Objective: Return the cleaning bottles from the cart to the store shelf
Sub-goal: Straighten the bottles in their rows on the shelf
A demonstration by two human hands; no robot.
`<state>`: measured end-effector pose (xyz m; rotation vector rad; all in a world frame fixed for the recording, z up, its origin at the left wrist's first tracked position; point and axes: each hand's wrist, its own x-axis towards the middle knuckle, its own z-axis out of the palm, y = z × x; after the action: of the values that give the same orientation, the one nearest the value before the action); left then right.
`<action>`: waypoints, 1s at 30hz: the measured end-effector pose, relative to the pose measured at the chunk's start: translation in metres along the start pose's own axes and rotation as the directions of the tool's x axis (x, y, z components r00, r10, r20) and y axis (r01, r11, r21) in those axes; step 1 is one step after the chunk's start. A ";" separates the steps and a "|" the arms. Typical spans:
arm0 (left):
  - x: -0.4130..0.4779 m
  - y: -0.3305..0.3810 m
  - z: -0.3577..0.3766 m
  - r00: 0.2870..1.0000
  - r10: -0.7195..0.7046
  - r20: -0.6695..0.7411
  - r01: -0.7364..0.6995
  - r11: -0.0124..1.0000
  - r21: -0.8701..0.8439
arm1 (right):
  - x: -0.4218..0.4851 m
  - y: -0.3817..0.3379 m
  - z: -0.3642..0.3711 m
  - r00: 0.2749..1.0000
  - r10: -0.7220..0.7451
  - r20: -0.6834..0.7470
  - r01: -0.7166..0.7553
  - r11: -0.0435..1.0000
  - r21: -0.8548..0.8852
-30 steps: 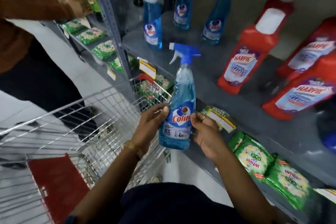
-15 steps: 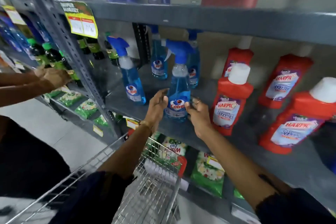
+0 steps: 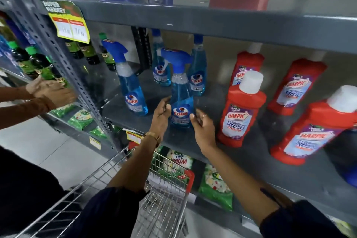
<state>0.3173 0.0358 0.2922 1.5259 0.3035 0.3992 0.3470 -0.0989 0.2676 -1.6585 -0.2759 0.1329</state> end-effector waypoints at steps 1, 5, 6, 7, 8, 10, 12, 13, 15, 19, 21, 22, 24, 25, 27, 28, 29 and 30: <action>-0.004 0.000 0.002 0.999 0.016 -0.034 -0.016 1.000 -0.005 | -0.017 0.000 -0.008 1.000 -0.005 0.012 0.005 1.000 0.016; -0.027 -0.021 0.012 0.989 0.073 -0.129 -0.071 0.997 0.022 | -0.103 0.008 -0.064 0.994 -0.061 -0.089 0.057 0.998 -0.040; -0.032 -0.028 0.015 0.983 0.092 -0.157 -0.078 0.993 0.094 | -0.120 0.009 -0.078 0.980 -0.086 -0.182 0.075 0.995 -0.067; -0.035 -0.033 0.022 0.978 0.118 -0.169 -0.087 0.980 0.180 | -0.132 0.010 -0.093 0.945 -0.110 -0.308 0.087 0.992 -0.089; -0.035 -0.036 0.028 0.972 0.148 -0.181 -0.095 0.957 0.273 | -0.136 0.011 -0.107 0.883 -0.132 -0.450 0.101 0.991 -0.092; -0.033 -0.037 0.039 0.964 0.170 -0.205 -0.080 0.919 0.386 | -0.131 0.010 -0.131 0.713 -0.129 -0.689 0.131 0.990 -0.050; -0.026 -0.038 0.045 0.950 0.161 -0.269 -0.034 0.905 0.424 | -0.117 0.010 -0.152 0.599 -0.133 -0.789 0.101 0.991 -0.090; -0.024 -0.038 0.047 0.941 0.167 -0.294 -0.018 0.893 0.450 | -0.108 0.012 -0.162 0.586 -0.138 -0.799 0.034 0.989 -0.146; -0.021 -0.041 0.050 0.925 0.190 -0.329 0.004 0.861 0.509 | -0.090 0.016 -0.176 0.599 -0.113 -0.793 -0.115 0.968 -0.225; -0.016 -0.047 0.049 0.912 0.214 -0.349 -0.002 0.855 0.519 | -0.069 0.026 -0.192 0.650 -0.015 -0.760 -0.158 0.975 -0.155; -0.015 -0.049 0.049 0.909 0.218 -0.355 -0.007 0.860 0.511 | -0.068 0.027 -0.197 0.644 0.002 -0.765 -0.172 0.975 -0.143; -0.016 -0.049 0.051 0.908 0.216 -0.358 -0.008 0.865 0.502 | -0.070 0.027 -0.199 0.632 -0.003 -0.775 -0.172 0.975 -0.144; -0.019 -0.050 0.055 0.908 0.209 -0.364 -0.009 0.877 0.481 | -0.072 0.025 -0.201 0.605 -0.016 -0.796 -0.157 0.978 -0.138; -0.019 -0.051 0.055 0.908 0.210 -0.362 -0.012 0.878 0.478 | -0.073 0.025 -0.199 0.599 -0.019 -0.800 -0.157 0.977 -0.141; -0.023 -0.048 0.059 0.913 0.234 -0.334 -0.045 0.872 0.488 | -0.081 0.027 -0.202 0.566 -0.011 -0.825 -0.182 0.974 -0.137; -0.024 -0.046 0.063 0.918 0.251 -0.308 -0.068 0.863 0.501 | -0.087 0.027 -0.205 0.537 0.005 -0.844 -0.191 0.975 -0.116; -0.024 -0.045 0.060 0.912 0.252 -0.325 -0.065 0.868 0.492 | -0.087 0.029 -0.202 0.545 0.000 -0.838 -0.192 0.973 -0.124; -0.023 -0.043 0.058 0.904 0.256 -0.343 -0.062 0.871 0.487 | -0.087 0.030 -0.199 0.556 0.000 -0.831 -0.198 0.971 -0.133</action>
<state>0.3241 -0.0263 0.2498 1.9477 0.6288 0.8241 0.3161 -0.3155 0.2532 -1.7640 0.5645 -0.6311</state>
